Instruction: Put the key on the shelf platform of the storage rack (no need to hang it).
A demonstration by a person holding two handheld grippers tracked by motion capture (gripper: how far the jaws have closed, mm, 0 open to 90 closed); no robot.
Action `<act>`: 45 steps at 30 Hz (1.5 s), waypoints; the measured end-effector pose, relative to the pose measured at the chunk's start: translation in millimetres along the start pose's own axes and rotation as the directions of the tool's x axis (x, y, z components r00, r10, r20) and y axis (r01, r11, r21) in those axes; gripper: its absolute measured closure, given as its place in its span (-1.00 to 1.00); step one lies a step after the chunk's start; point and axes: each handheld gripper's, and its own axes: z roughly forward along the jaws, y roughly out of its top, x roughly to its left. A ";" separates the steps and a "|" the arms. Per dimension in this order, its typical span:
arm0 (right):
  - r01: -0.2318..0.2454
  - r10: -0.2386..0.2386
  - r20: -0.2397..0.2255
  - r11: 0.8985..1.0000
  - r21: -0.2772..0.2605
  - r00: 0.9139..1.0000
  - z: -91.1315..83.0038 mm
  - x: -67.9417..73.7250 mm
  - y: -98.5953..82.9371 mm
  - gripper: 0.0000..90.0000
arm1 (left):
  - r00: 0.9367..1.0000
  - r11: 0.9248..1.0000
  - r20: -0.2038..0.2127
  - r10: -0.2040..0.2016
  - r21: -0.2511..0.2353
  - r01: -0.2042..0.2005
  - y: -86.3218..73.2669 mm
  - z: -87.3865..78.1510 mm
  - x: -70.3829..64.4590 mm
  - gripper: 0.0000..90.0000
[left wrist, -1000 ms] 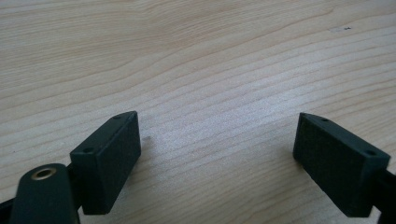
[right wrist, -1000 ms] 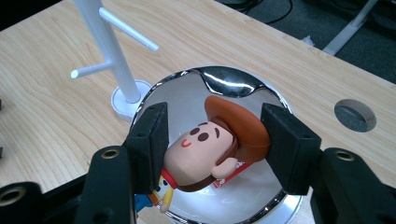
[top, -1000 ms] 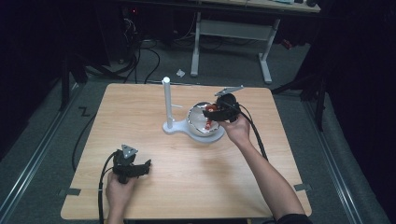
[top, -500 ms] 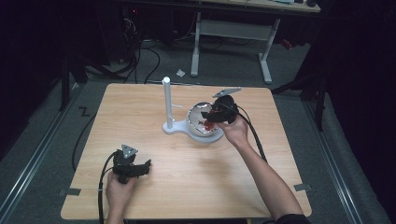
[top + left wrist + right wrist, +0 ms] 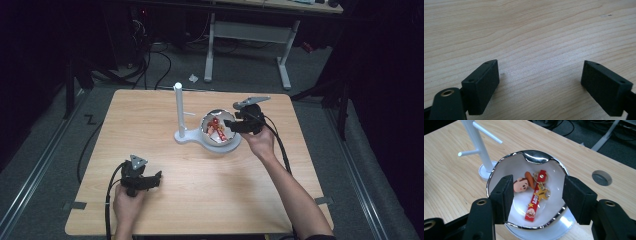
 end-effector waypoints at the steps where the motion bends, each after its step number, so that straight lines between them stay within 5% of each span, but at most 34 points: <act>1: -0.005 0.005 0.005 1.000 -0.005 1.000 -2.6 -1.6 -1.0 -0.05 | 1.000 1.000 0.000 0.000 0.000 0.000 0.0 0.0 0.0 -0.66; 45: -0.084 0.090 0.048 0.990 -0.110 0.995 -74.3 -38.6 -41.4 -0.07 | 1.000 1.000 -0.002 -0.004 -0.002 0.004 -0.3 0.0 -0.4 -0.66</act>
